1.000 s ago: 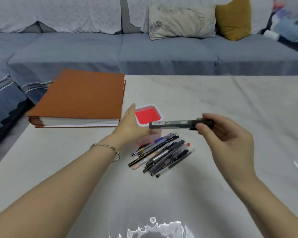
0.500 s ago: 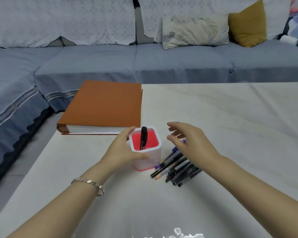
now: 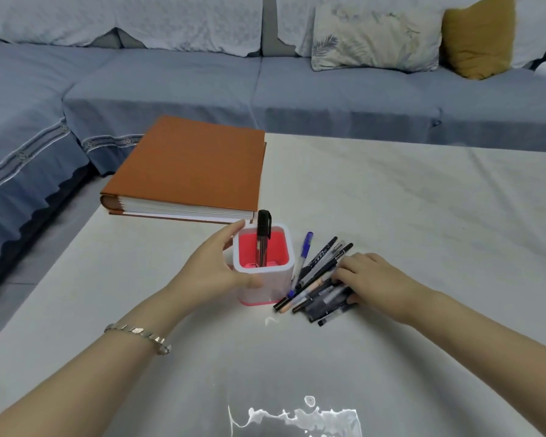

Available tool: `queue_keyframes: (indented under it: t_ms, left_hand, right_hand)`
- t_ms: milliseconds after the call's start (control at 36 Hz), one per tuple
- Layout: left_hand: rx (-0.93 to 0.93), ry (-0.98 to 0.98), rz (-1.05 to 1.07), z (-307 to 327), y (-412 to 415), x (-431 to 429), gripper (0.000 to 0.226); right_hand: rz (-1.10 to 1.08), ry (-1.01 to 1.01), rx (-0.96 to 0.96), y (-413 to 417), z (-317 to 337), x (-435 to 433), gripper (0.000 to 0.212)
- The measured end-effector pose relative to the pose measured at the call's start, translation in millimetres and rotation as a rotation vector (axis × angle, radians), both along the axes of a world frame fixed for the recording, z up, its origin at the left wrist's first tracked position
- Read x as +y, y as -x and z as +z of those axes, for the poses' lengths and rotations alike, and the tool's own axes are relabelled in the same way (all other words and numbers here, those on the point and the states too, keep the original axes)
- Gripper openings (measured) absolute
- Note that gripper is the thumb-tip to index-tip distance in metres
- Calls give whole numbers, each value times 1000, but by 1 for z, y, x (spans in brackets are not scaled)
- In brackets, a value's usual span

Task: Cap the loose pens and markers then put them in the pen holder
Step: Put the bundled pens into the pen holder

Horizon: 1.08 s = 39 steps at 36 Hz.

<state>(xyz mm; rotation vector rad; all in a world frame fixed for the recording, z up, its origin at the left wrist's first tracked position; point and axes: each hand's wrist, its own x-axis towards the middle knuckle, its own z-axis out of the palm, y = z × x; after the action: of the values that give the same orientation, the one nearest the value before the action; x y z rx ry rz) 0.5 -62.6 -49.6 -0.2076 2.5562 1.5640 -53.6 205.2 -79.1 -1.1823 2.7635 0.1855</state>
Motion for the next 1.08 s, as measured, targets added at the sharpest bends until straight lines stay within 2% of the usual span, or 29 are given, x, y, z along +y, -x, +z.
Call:
queue_keyframes:
  t_ms: [111, 194, 361, 417, 472, 528, 611, 694, 806, 917, 1083]
  left_hand:
    - [28, 8, 35, -4, -3, 1, 96]
    - [26, 0, 47, -5, -3, 2, 96]
    - [28, 0, 49, -5, -3, 2, 95]
    - [25, -2, 51, -4, -4, 2, 95]
    - [19, -1, 54, -4, -5, 2, 95]
    - [15, 0, 57, -4, -7, 2, 96]
    - [11, -3, 54, -5, -9, 1, 96]
    - [15, 8, 45, -5, -10, 1, 97]
    - [13, 5, 43, -4, -11, 2, 97]
    - [20, 8, 34, -6, -10, 1, 96]
    - [33, -1, 43, -10, -10, 0, 96]
  right_hand:
    - [87, 40, 145, -3, -7, 10, 18]
    - [39, 48, 57, -9, -5, 16, 31]
    - [-240, 403, -81, -20, 31, 14, 20]
    - [-261, 499, -77, -19, 55, 4, 21]
    - [-253, 566, -124, -18, 80, -10, 11]
    - [-232, 539, -196, -16, 102, -26, 3]
    - [-181, 316, -253, -11, 119, -56, 13]
    - [-145, 77, -198, -2, 119, -85, 20]
    - [-162, -57, -253, 10, 113, -110, 28]
    - [-166, -6, -234, 14, 113, -112, 40]
    - [-201, 318, -201, -2, 121, -72, 36]
